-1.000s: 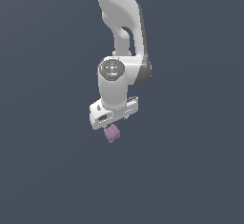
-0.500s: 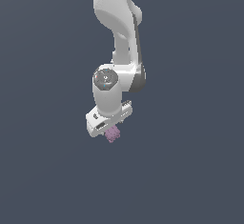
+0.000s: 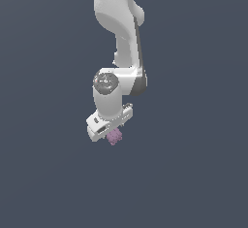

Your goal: Pick up the object and move it to a goal position.

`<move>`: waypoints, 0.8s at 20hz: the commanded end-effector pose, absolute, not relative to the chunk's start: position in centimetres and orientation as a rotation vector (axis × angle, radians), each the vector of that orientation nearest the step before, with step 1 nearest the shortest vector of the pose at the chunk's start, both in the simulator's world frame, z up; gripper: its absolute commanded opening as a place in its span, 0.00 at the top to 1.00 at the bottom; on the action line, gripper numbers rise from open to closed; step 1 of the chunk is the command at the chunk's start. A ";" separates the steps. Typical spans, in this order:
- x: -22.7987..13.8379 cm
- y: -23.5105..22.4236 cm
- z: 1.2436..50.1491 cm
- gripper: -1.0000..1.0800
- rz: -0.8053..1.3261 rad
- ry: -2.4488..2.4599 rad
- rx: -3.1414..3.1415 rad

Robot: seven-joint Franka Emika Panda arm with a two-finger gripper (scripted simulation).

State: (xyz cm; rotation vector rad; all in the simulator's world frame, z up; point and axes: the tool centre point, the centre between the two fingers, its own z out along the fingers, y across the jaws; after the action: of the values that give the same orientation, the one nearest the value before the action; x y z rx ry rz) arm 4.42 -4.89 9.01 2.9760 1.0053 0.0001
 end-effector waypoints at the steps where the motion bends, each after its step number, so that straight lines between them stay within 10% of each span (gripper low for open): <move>1: 4.4 -4.9 8.5 0.04 -0.001 1.007 2.976; 14: 4.4 -4.9 4.1 0.04 0.000 1.013 2.974; 15: 4.4 -4.9 4.1 1.00 0.000 1.013 2.974; 16: 4.4 -4.9 4.1 1.00 0.000 1.013 2.974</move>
State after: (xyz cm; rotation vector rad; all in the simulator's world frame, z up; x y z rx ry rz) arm 4.41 -4.88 4.14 2.9741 1.0122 -0.0005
